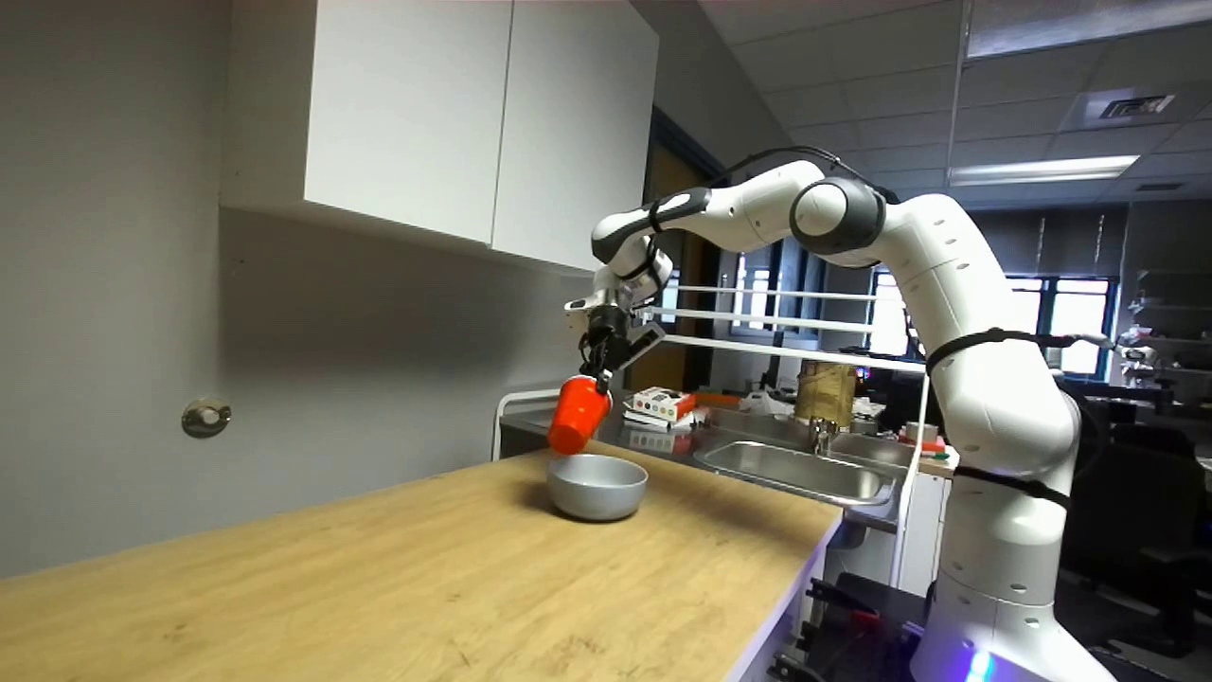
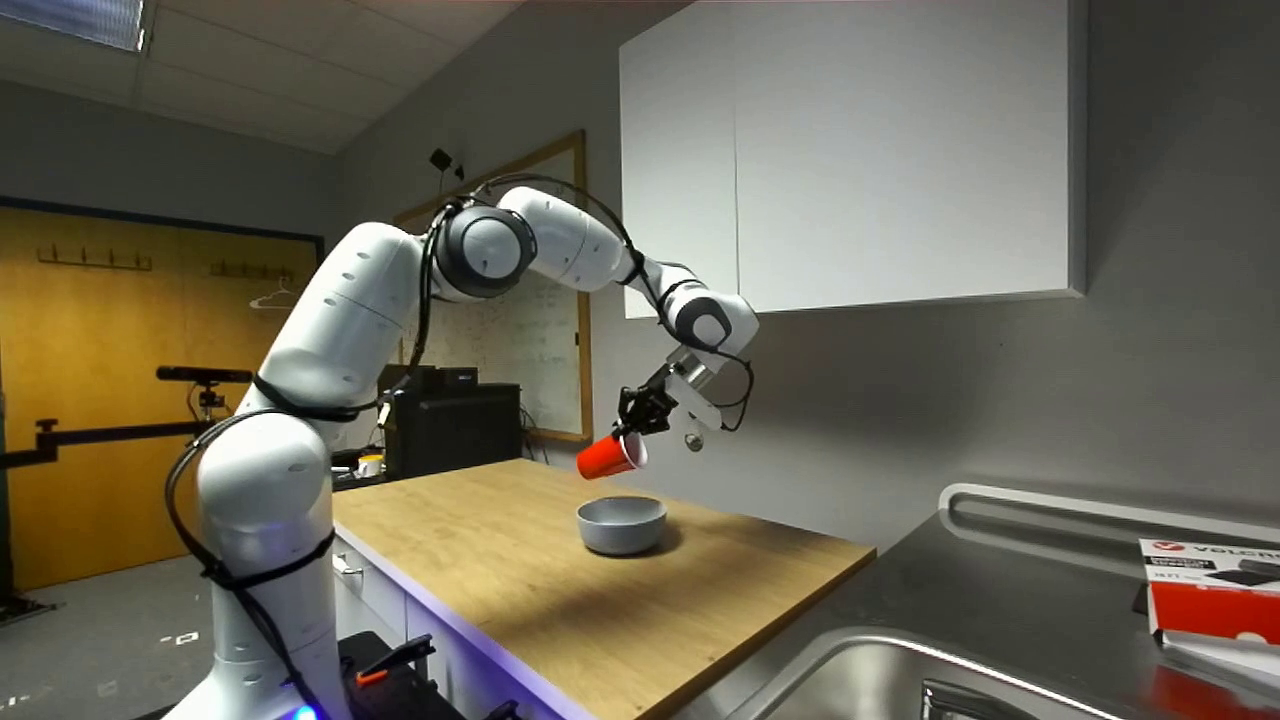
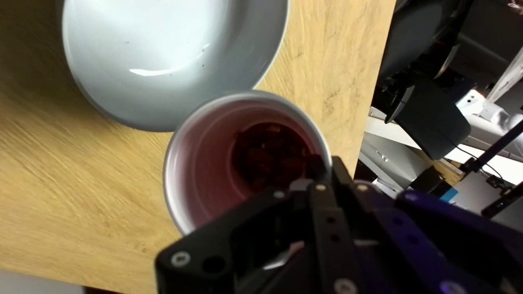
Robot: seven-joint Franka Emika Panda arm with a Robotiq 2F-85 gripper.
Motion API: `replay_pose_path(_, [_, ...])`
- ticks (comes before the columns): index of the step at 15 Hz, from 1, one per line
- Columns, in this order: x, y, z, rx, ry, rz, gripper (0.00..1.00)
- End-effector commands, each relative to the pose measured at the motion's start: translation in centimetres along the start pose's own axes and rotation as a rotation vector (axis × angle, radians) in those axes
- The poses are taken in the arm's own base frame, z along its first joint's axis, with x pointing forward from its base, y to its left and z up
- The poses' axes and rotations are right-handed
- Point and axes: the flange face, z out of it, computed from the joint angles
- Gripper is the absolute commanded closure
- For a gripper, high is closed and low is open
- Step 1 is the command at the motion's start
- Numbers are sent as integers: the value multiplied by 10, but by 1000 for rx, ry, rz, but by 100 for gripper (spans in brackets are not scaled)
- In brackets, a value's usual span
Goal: Pour the things in the cup into the bowl
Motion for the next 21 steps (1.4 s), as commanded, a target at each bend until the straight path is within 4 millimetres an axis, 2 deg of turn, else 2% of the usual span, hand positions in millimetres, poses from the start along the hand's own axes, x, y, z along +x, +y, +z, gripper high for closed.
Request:
replay_pose_path(1, [5, -5, -2, 55, 19, 69, 97])
replay_pose_path(6, [-10, 12, 25, 186, 18, 186, 97])
replay_pose_path(12, [-16, 30, 66, 381, -68, 285, 97])
replay_pose_path(15, [-13, 34, 74, 455, -88, 301, 97])
replay_pose_path(21, [-16, 40, 76, 616, -131, 372, 97])
